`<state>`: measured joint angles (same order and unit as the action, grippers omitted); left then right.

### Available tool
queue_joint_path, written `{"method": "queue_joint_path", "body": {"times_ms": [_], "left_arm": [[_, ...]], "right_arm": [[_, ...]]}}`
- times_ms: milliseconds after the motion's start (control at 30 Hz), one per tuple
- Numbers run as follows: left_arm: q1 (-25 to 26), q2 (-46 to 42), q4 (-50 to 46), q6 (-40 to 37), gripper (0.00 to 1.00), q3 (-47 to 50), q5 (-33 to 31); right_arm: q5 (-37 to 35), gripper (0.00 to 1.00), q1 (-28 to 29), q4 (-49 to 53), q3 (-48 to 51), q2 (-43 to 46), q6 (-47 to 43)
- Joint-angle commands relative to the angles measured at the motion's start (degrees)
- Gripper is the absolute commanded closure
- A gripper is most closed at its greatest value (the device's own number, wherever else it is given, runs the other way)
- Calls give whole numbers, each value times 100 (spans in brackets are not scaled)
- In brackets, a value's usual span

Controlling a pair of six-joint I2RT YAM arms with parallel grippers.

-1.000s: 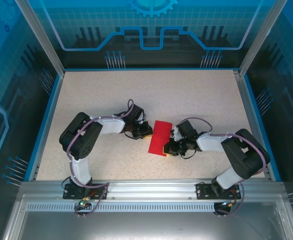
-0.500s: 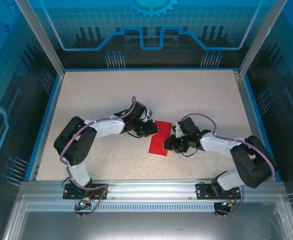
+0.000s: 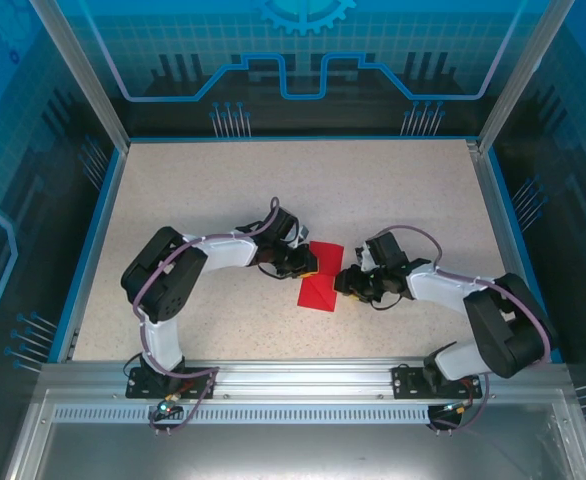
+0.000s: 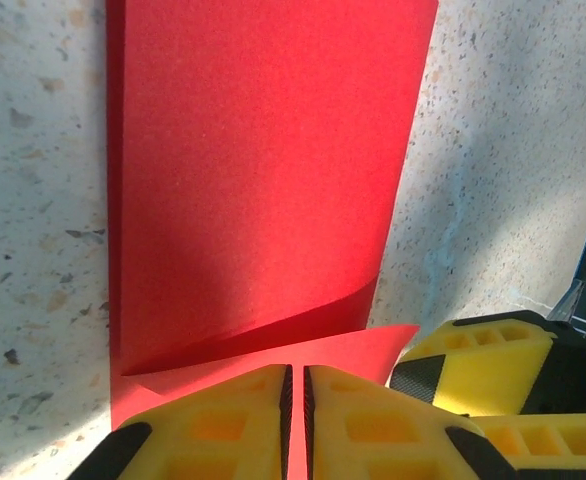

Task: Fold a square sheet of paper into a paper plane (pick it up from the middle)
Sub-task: Turn over the paper at the center of the table.

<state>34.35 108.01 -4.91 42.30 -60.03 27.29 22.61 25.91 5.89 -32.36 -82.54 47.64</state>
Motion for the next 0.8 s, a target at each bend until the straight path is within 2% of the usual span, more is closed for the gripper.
{"method": "queue_joint_path", "body": {"times_ms": [0, 467, 767], "left_arm": [[2, 114, -139, -145, 85, -141, 116], [5, 269, -212, -154, 86, -158, 73], [9, 347, -261, -161, 86, -175, 40]], "right_arm": [[159, 61, -55, -143, -161, -163, 44], [427, 63, -51, -465, -288, -683, 95], [617, 65, -35, -697, -253, -719, 140]]}}
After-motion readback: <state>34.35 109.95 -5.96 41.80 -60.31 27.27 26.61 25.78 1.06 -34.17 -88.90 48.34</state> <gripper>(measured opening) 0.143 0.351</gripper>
